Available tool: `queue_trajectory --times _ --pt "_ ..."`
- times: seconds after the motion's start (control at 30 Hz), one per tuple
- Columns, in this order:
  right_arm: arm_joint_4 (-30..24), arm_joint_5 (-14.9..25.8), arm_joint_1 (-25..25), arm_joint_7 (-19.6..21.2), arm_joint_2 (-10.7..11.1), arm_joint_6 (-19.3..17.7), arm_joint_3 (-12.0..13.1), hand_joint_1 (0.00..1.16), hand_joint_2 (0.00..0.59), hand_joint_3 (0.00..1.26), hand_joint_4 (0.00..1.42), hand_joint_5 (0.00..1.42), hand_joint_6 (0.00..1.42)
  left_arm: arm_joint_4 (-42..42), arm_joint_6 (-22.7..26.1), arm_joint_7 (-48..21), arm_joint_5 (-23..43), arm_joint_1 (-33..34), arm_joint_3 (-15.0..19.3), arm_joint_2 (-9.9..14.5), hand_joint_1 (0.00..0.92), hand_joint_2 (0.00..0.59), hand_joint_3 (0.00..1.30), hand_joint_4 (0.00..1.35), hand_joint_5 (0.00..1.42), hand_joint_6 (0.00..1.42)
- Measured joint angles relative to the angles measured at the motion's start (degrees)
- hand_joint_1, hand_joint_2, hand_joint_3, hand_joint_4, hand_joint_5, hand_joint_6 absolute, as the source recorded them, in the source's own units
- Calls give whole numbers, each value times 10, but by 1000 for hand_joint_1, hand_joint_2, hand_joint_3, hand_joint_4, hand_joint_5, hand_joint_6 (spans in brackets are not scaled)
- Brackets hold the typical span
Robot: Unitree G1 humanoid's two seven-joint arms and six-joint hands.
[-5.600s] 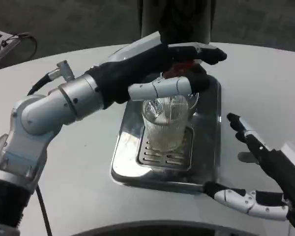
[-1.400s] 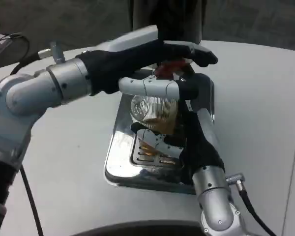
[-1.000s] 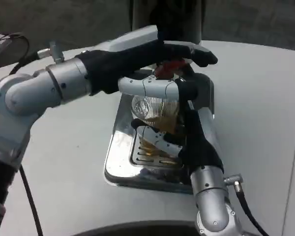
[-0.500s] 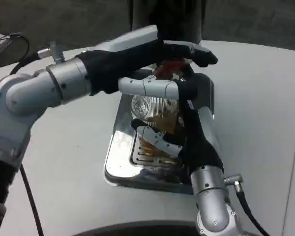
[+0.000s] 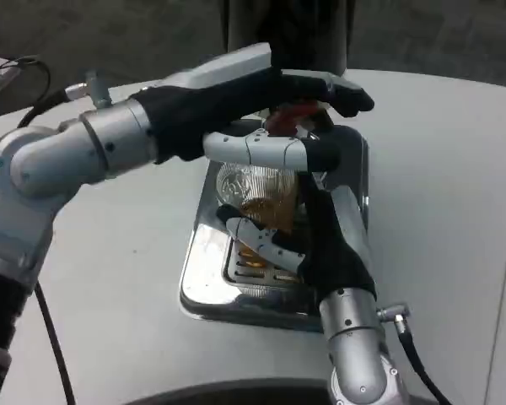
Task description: Grasp the cup under the faucet to collect the drink, then remove the cup.
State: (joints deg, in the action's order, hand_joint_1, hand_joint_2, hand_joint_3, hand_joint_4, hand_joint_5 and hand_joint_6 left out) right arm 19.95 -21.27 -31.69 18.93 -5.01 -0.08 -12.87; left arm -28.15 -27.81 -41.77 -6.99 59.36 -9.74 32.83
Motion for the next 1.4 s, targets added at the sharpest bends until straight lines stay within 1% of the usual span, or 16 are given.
queue_trajectory --times 0.03,0.07,0.27,0.43,0.6,0.8,0.93,1.2,1.3,1.4 --pt "0 0 0 2 -1 0 -1 683 221 66 122 122 16 0 0 0 0 0 0 0 0 0 255 217 300 168" --pt "0 -9 0 7 -4 1 -3 682 221 66 122 122 16 0 0 0 0 0 0 0 0 0 255 217 300 170" --pt "6 -18 0 21 -5 2 -7 682 227 68 120 122 16 0 0 0 0 0 0 0 0 0 255 218 300 174" --pt "16 -19 0 27 -5 2 -7 686 228 68 114 122 16 0 -1 0 0 0 0 2 0 0 255 223 300 176" --pt "24 -21 -3 33 -5 3 -8 714 222 69 128 139 16 -2 -5 0 0 0 0 2 0 0 255 226 300 178" --pt "30 -22 -9 51 -5 8 -11 718 222 144 206 218 52 -6 -8 0 0 0 0 2 0 0 255 227 306 178" --pt "38 -23 -9 71 -6 16 -19 718 222 209 262 283 81 -7 -10 1 0 0 0 2 0 0 255 228 309 179" --pt "43 -19 -9 98 -6 14 -23 754 244 353 418 446 147 -12 -15 2 0 0 0 2 0 0 251 240 311 179" --pt "44 -16 -9 107 -6 12 -22 777 246 399 469 505 177 -14 -17 3 0 0 1 2 0 0 194 222 316 180" --pt "44 -8 -9 115 -7 10 -22 783 246 431 507 555 198 -15 -18 3 3 -1 5 2 0 0 180 218 325 183"
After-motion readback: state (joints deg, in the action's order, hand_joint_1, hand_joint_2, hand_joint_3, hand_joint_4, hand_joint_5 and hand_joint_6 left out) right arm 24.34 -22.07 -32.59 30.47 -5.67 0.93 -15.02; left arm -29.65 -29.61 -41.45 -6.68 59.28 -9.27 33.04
